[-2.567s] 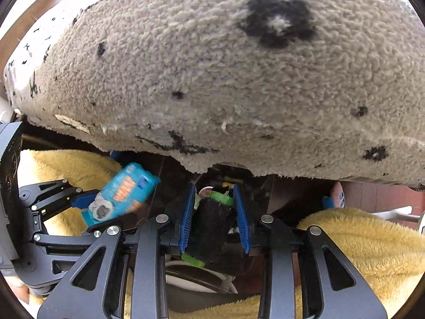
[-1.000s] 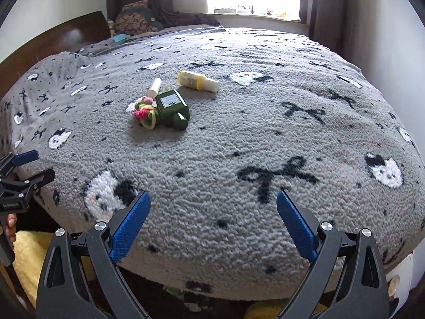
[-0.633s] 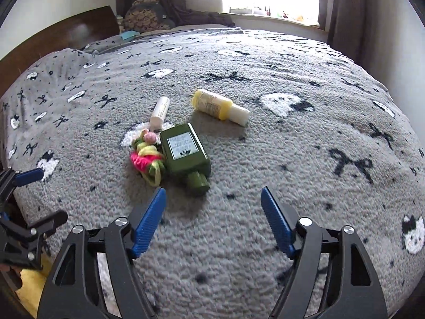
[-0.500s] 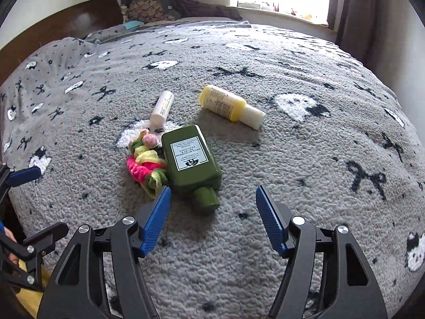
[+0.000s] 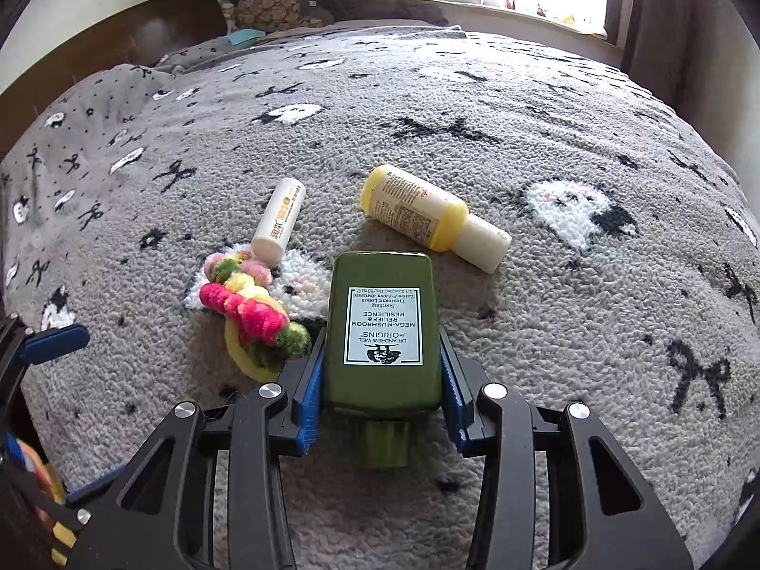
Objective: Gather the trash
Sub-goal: 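Raise both tools and grasp the green bottle with the right tool while the left grasps the pom-pom toy, then lower the bottle and pom-pom toy below the bed edge and release into the bin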
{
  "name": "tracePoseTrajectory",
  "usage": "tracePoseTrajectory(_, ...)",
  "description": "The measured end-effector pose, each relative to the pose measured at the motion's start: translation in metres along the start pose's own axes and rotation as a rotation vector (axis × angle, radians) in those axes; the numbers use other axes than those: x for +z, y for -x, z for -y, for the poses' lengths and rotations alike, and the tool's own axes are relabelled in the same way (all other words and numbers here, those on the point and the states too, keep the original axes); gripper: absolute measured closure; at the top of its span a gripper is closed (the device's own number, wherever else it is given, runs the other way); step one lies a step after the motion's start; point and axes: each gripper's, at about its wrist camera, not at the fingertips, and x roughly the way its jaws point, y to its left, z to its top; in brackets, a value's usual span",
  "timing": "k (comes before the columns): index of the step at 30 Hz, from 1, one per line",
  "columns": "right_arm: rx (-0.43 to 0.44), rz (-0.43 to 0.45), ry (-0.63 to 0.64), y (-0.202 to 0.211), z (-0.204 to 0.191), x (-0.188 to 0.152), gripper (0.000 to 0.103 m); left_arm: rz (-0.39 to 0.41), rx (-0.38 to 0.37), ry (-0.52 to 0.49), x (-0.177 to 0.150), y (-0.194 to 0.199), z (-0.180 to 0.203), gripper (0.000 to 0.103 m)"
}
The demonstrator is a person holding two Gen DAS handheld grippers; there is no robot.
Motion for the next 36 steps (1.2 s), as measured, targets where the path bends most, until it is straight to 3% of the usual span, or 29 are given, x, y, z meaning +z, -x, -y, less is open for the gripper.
tracePoseTrajectory(8, -0.059, 0.042, -0.042, 0.036, 0.038, -0.022, 0.061, -0.008, -0.081, 0.024, 0.038, -0.027, 0.02, 0.009)
tracePoseTrajectory(14, -0.067, 0.05, -0.057, 0.052, 0.057, -0.037, 0.061, -0.026, -0.051, 0.039, 0.058, -0.055, 0.025, 0.009)
tracePoseTrajectory(15, -0.069, 0.049, -0.055, 0.053, 0.058, -0.039, 0.061, -0.029, -0.041, 0.045, 0.06, -0.059, 0.024, 0.012)
tracePoseTrajectory(16, -0.068, 0.048, -0.054, 0.055, 0.059, -0.041, 0.061, -0.035, -0.03, 0.05, 0.061, -0.063, 0.023, 0.022)
tracePoseTrajectory(19, -0.068, 0.047, -0.055, 0.059, 0.061, -0.046, 0.061, -0.034, -0.01, 0.053, 0.061, -0.064, 0.022, 0.034)
tracePoseTrajectory(27, -0.073, 0.087, -0.058, 0.085, 0.054, -0.056, 0.061, -0.013, -0.02, 0.036, 0.044, -0.032, 0.029, 0.036)
tracePoseTrajectory(36, -0.11, 0.152, -0.049, 0.134, 0.04, -0.07, 0.061, 0.089, -0.012, -0.003, 0.025, 0.05, 0.046, 0.036)
